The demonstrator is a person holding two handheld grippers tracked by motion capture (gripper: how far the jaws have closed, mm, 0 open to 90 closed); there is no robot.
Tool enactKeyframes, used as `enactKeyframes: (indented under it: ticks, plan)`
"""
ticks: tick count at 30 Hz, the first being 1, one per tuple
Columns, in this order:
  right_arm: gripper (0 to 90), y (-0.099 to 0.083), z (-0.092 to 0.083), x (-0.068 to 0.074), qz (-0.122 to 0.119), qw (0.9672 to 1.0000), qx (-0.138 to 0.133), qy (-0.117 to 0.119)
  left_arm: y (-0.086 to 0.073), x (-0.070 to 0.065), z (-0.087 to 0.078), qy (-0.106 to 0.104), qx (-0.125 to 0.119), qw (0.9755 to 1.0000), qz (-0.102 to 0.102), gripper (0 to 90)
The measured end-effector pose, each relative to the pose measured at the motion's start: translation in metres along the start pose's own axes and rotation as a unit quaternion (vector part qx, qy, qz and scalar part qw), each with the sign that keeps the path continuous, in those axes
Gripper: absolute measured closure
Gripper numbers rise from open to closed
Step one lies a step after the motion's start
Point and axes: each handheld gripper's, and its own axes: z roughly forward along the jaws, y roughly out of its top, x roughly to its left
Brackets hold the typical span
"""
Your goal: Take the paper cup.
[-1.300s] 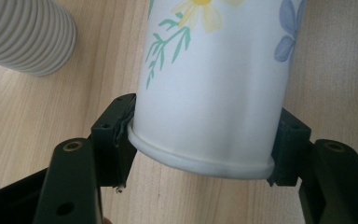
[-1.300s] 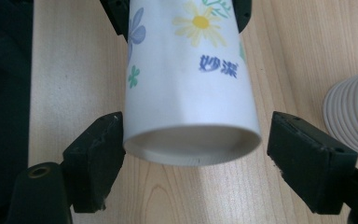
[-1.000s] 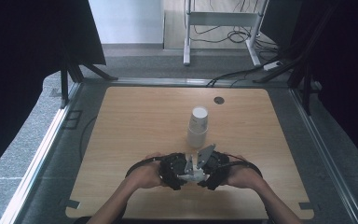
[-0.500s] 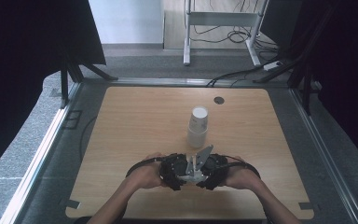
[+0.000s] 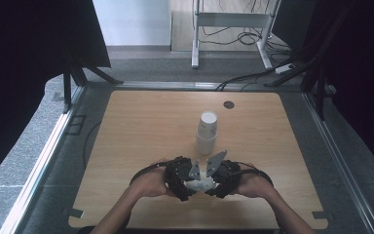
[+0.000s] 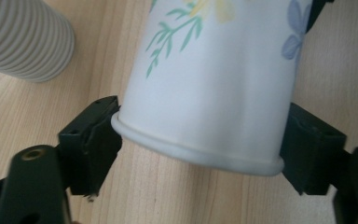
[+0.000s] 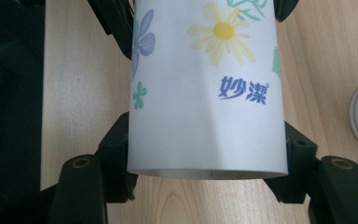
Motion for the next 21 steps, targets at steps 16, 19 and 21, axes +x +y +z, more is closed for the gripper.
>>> enactKeyframes:
  ticks: [16, 19, 21]
  plan:
    - [37.0, -0.016, -0.022, 0.0, 0.013, 0.9961, -0.088, -0.002, -0.023, 0.005, -0.022, -0.042, -0.164, 0.9835, -0.064, 14.4]
    - [37.0, -0.02, -0.023, 0.0, 0.012, 0.9946, -0.103, -0.002, -0.027, 0.004, -0.023, -0.044, -0.185, 0.979, -0.073, 14.4]
    - [37.0, -0.022, -0.024, 0.001, 0.01, 0.9937, -0.112, -0.003, -0.029, 0.005, -0.023, -0.047, -0.197, 0.9763, -0.075, 14.4]
